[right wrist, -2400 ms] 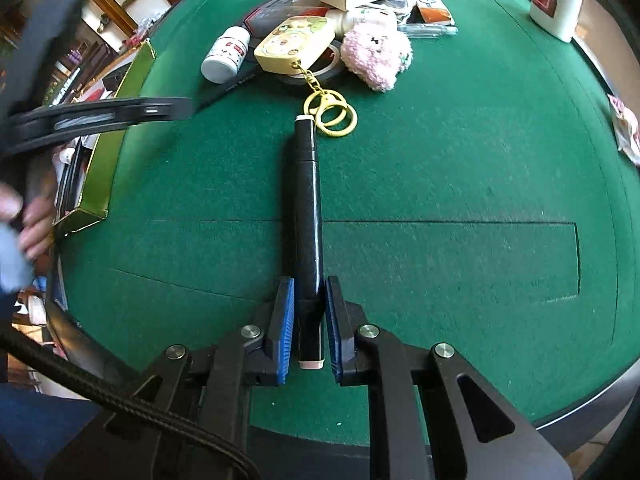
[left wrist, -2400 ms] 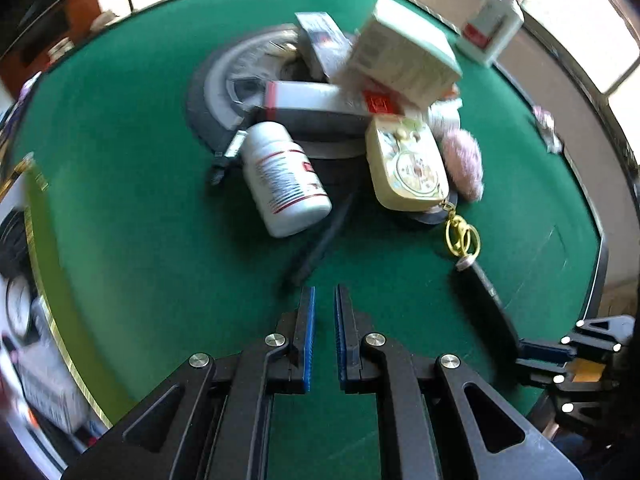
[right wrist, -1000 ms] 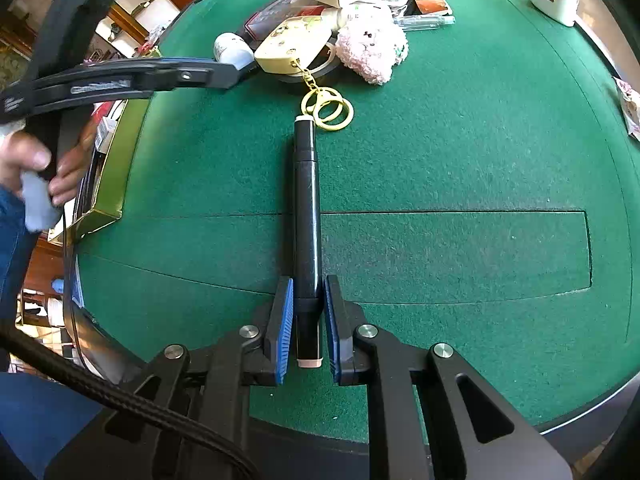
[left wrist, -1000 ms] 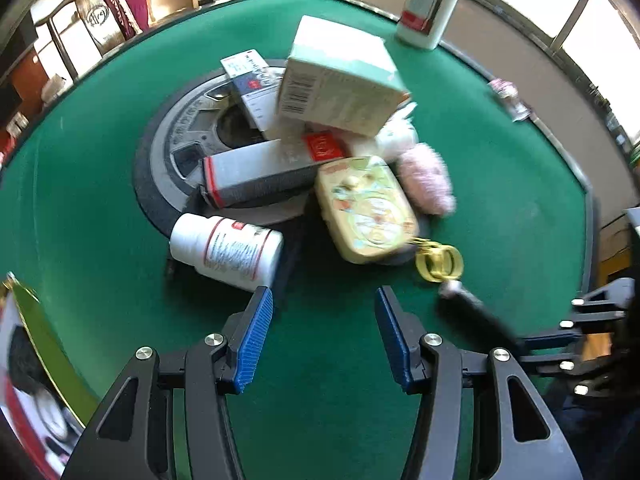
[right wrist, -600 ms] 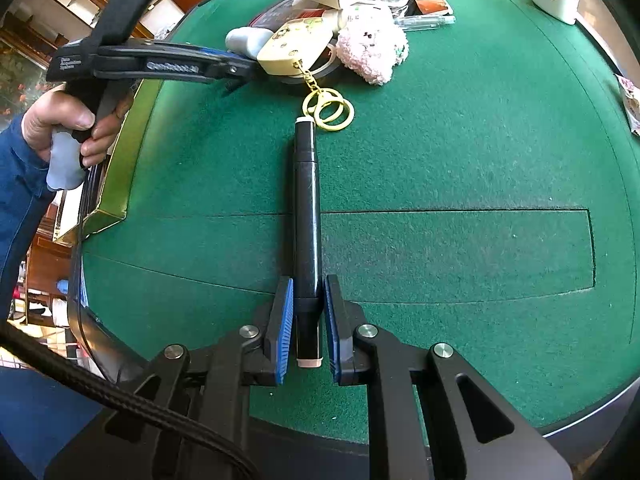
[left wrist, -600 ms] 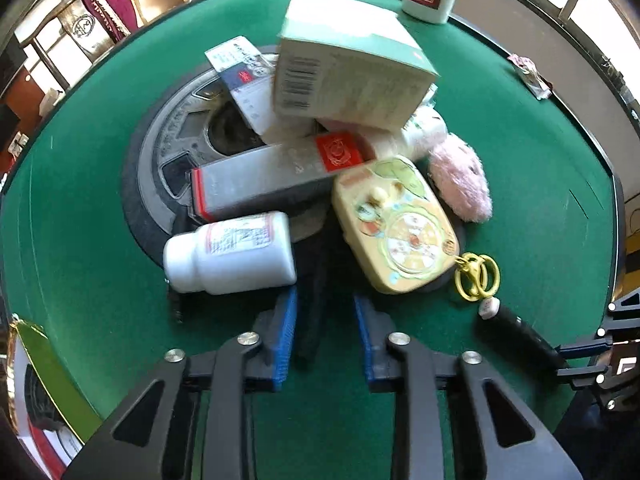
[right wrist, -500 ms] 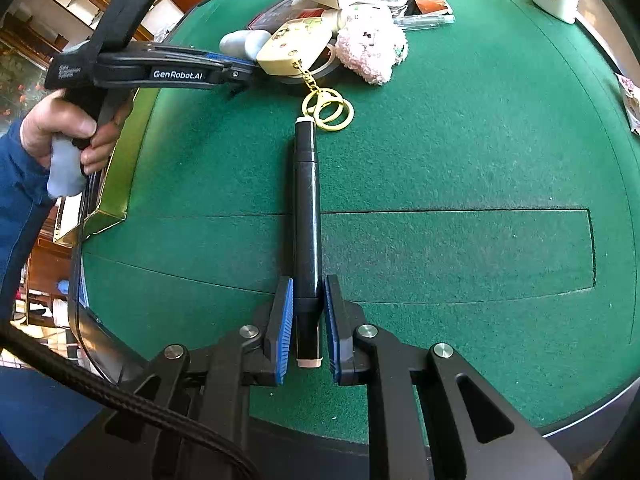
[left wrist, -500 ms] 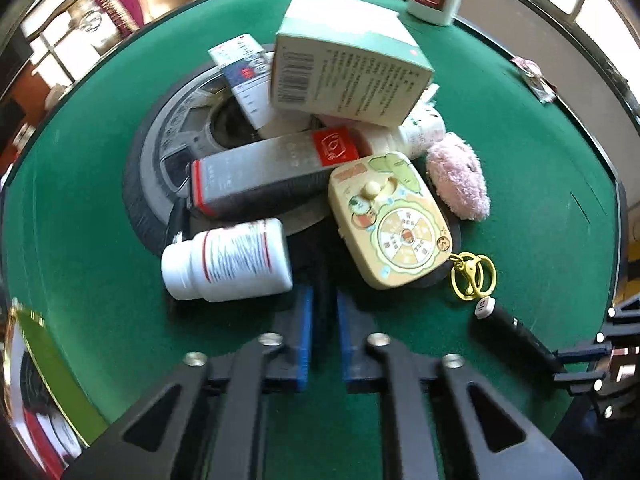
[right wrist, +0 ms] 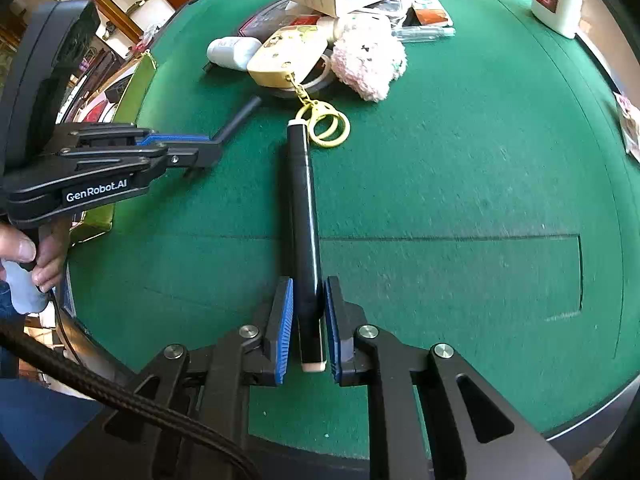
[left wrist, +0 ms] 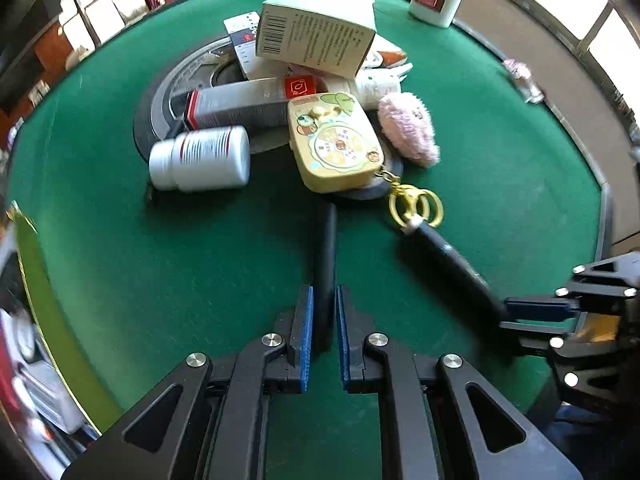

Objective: Organize objects
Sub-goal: 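Reach the left tool into the pile and grasp a black marker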

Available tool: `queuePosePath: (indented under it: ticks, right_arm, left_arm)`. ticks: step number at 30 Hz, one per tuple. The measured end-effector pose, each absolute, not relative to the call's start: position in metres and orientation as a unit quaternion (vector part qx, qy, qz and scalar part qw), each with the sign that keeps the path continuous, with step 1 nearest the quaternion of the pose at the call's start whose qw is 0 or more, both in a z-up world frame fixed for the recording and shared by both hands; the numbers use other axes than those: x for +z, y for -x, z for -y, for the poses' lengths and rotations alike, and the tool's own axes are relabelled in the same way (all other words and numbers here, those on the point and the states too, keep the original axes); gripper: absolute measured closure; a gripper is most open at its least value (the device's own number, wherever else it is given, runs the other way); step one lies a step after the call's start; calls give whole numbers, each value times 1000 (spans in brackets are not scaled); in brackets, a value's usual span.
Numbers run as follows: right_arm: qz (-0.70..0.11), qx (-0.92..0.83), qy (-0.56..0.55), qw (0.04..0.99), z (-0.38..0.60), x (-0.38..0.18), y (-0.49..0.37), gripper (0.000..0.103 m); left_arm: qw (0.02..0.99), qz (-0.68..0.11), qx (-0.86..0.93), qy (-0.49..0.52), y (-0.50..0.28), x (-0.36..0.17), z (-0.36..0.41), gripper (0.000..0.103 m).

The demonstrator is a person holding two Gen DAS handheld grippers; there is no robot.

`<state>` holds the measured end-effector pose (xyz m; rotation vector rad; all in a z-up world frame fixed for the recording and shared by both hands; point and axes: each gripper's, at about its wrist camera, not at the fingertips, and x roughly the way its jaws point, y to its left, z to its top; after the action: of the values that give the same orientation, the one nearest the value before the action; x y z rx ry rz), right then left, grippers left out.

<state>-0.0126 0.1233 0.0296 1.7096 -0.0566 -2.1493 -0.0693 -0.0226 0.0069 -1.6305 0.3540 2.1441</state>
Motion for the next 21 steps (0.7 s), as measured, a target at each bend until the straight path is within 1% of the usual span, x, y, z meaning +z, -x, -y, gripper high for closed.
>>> queuePosePath:
  ticks: [2,4,5,6,8,11,12,14,19,21]
  right_arm:
    - [7,-768,-611,192,-118,30,16,88]
    - [-16,-770,-607,194,-113,32,21,84]
    - [-29,-774,-603,193,-111,33,21,85]
    - [-40,-778,-597,190,-109,32,20,85]
    - [-63,-781,-593,185,-105,33,17,90]
    - [-21,-774,-601,196,-114,33,17,90]
    - [-7,-774,-600,200,-117,35,17,90]
    - [19,-775,-595,211,-123,39,14,90]
    - [43,-777,-590,215,-126,46,15,90]
    - [45,-779,-586,218,-122,49,12,90]
  left_arm:
    - [210,-150,775,577,69,3,12,86]
    - [211,-177,777,565,64,-1,2,88]
    - [208,-179,778,565,63,-2,-2,92]
    - [202,-169,780,567,62,-3,-5,93]
    - [197,-141,785,570,60,-4,-2,96]
    - [207,-69,787,577,50,-5,10,96]
    - [211,-57,787,577,47,-5,14,96]
    - [210,-44,793,570,42,-2,27,96]
    - [207,-26,801,562,36,2,30,96]
    - [201,-25,807,555,39,15,43,96]
